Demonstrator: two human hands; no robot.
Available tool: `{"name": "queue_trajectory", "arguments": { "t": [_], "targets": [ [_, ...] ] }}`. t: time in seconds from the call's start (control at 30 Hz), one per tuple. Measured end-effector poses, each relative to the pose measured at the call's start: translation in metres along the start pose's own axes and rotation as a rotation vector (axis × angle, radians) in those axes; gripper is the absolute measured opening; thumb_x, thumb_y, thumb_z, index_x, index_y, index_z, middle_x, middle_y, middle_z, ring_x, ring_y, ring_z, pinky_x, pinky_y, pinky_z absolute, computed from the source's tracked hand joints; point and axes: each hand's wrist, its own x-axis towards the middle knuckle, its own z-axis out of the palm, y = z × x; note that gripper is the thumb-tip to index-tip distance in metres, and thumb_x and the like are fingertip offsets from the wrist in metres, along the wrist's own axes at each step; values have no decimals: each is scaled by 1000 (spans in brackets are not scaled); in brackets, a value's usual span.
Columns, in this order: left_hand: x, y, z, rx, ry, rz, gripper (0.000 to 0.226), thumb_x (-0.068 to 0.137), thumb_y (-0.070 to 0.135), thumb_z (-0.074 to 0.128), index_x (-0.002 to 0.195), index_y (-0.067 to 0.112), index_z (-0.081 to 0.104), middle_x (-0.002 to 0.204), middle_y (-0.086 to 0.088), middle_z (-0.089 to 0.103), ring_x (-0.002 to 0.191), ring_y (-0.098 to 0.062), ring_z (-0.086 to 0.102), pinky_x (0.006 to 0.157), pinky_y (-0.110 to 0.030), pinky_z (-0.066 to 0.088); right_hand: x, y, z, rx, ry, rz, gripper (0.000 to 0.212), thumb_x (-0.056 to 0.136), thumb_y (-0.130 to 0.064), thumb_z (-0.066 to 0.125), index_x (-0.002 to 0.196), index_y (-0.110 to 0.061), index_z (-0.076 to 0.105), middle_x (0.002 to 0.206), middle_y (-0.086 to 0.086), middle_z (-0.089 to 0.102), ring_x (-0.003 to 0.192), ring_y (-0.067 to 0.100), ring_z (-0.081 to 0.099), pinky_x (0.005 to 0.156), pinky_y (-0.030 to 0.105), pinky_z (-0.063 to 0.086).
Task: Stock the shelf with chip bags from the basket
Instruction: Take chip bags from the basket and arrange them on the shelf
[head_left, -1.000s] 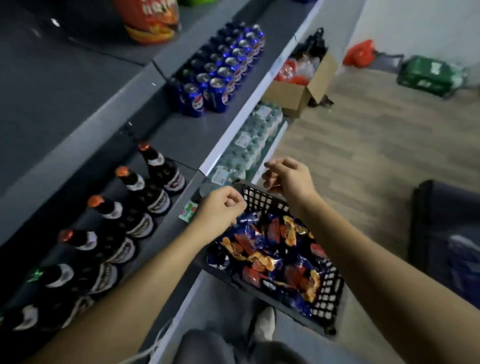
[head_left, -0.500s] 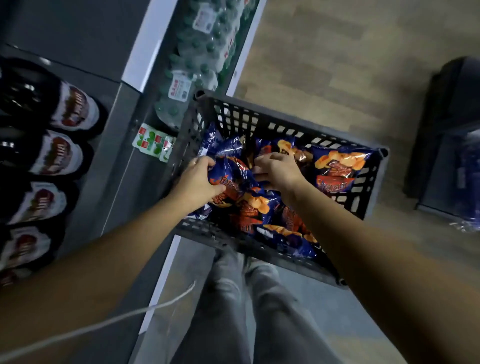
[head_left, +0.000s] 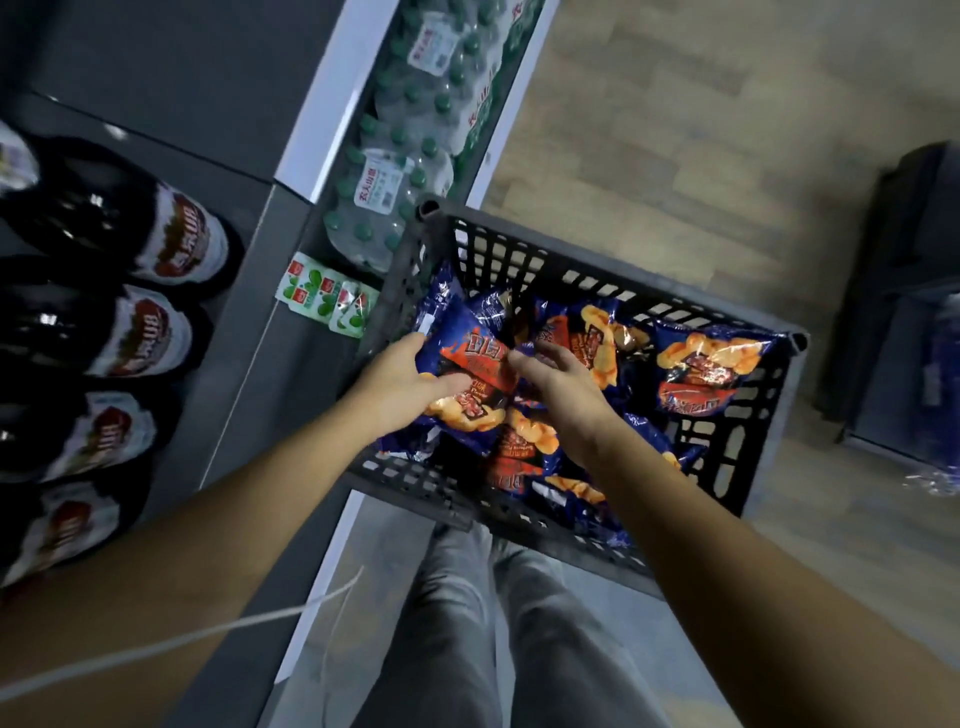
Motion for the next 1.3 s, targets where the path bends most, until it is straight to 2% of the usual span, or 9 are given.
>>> {"name": "queue_trajectory", "arguments": {
  "t": [0.2,0.33,0.47,0.53,0.67,0.87,0.97,1.13,1.3],
  "targets": [
    [-35,66,-23,-271,79,110,33,83,25,79,113,23,66,102,5,76,92,-12,73,94,-42,56,-34,-44,4,213,-72,-95,45,92,-40,71,127,-13,62,115,11,74,97,26,72,80,38,55],
    [-66,110,-46,-388,161,184,46,79,32,82,120,20,63,106,2,76,94,-17,74,94,-46,56,-68,-93,5,322,-107,-251,43,92,-32,72,122,-3,64,112,22,74,98,36,71,92,52,58],
    [-105,159,-70,-492,245,295,57,80,26,81,130,14,56,111,-4,74,97,-22,73,90,-41,56,-117,-147,4,340,-141,-420,38,95,-29,69,120,-1,63,105,19,76,87,31,73,77,43,62],
    [-129,179,-82,-522,291,355,54,80,20,80,128,12,56,110,-8,73,95,-23,73,88,-40,57,-144,-171,3,327,-169,-496,35,95,-30,68,118,-4,65,105,17,76,90,33,73,82,47,58],
    [-184,208,-106,-524,388,477,62,64,42,78,120,21,61,113,-5,72,105,-25,69,98,-48,53,-195,-212,9,298,-225,-628,36,96,-36,65,114,-5,68,109,20,75,104,42,70,92,55,56],
    [-263,225,-141,-570,534,619,45,74,26,73,117,26,61,108,-1,74,101,-21,71,89,-37,54,-270,-254,37,214,-376,-745,23,95,-38,65,97,-16,70,103,17,76,96,40,73,87,54,58],
    [-298,227,-160,-597,618,661,47,72,26,72,118,24,61,107,0,74,100,-20,71,80,-26,53,-304,-266,60,184,-443,-792,29,94,-38,66,101,-9,68,105,21,74,95,41,73,85,55,57],
    [-357,210,-194,-632,774,720,50,75,26,75,123,21,60,109,-2,74,101,-21,71,86,-34,54,-357,-276,112,144,-544,-848,38,96,-37,66,114,-4,66,111,21,74,105,42,70,97,62,53],
    [-428,169,-226,-690,962,755,44,81,22,79,121,26,59,110,4,74,101,-16,71,86,-35,56,-410,-265,183,57,-709,-887,31,97,-34,64,115,-9,69,110,15,76,102,33,73,95,54,56]
  ]
}}
